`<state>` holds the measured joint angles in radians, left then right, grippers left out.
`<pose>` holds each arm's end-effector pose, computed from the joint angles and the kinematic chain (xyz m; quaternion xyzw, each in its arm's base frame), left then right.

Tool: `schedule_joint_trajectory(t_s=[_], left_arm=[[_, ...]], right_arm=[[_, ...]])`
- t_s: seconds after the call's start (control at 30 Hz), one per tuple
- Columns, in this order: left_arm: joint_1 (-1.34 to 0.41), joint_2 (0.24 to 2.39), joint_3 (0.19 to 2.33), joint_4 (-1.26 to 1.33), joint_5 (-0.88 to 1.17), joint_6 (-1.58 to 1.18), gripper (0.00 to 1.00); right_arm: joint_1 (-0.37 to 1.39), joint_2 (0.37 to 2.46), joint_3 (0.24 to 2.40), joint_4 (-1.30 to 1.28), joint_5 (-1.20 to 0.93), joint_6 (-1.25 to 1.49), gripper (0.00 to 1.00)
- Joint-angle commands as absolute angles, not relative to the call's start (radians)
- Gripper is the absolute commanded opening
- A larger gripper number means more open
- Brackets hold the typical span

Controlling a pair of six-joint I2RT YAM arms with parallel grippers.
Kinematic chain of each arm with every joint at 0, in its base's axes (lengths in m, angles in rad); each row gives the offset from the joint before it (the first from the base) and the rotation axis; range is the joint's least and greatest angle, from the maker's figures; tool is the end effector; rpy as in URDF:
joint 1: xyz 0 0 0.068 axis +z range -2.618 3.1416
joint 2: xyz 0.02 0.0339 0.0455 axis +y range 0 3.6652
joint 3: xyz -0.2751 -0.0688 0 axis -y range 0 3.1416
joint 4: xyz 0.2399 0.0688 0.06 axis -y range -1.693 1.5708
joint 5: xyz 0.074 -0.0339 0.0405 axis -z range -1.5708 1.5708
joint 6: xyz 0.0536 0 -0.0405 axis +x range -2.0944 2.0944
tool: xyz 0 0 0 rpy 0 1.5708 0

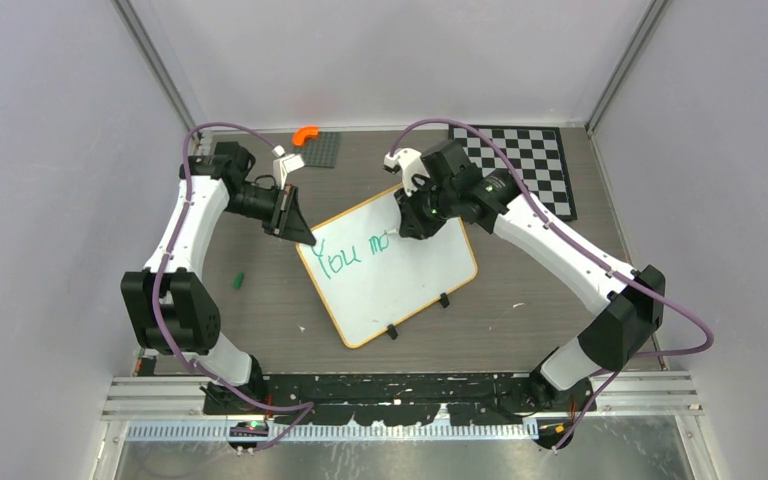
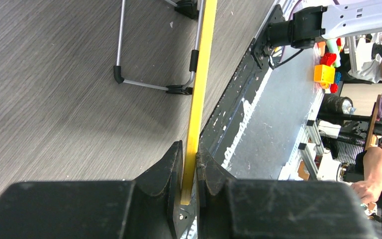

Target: Write a sentence on the whiteboard

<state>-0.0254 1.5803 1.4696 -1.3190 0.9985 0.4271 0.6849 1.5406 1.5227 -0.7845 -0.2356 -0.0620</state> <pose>0.2809 -0.0522 0.3197 0.2293 0.8459 -0.4556 0.1559 0.2556 0.2250 0.3535 -0.3769 0.8411 0.2178 0.3209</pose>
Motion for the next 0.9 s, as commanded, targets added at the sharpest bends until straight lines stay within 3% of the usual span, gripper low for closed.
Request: schedule_joint_trajectory(t_s=[0.0,0.87], left_arm=[[-0.048,1.592,1.486,-1.302,0.976,0.420,0.00],[-0.052,1.588,1.486,-1.306,0.977,0.427,0.00]], right_arm=[[0.682,1.521,1.484,-0.755,-0.232,-0.068,0.00],[0.667,1.507,1.580,-0.815,-0.226,-0.098,0.00]])
